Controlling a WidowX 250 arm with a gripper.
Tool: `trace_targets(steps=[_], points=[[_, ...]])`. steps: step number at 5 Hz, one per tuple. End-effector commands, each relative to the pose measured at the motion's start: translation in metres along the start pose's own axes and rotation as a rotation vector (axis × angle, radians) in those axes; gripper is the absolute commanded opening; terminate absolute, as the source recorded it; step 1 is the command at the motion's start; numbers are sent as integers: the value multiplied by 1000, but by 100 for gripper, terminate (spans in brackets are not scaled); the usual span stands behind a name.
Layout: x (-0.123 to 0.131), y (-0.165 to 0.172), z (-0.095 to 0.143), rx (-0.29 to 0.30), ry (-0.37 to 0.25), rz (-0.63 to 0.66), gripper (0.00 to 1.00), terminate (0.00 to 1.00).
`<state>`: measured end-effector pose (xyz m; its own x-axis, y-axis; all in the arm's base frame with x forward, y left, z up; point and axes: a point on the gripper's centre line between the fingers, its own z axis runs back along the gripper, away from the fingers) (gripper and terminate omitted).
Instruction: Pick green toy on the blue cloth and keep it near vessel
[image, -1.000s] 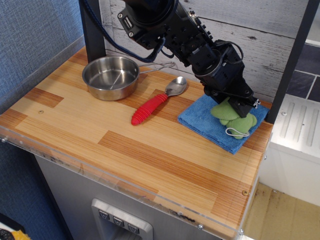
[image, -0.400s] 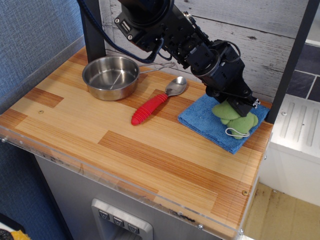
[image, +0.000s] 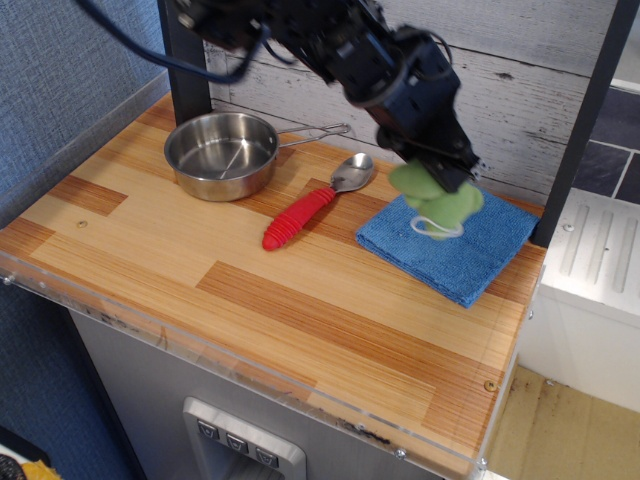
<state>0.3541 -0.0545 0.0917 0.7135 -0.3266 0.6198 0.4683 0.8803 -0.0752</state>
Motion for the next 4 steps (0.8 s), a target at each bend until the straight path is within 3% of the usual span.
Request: trace_targets(steps=[1, 2, 3, 4], points=[[-37, 40, 78, 208, -11, 40, 0, 0], [-64, 68, 87, 288, 59, 91, 0, 0], [-80, 88, 86, 326, 136, 102, 0, 0], [-100, 107, 86, 361, 176, 151, 0, 0]])
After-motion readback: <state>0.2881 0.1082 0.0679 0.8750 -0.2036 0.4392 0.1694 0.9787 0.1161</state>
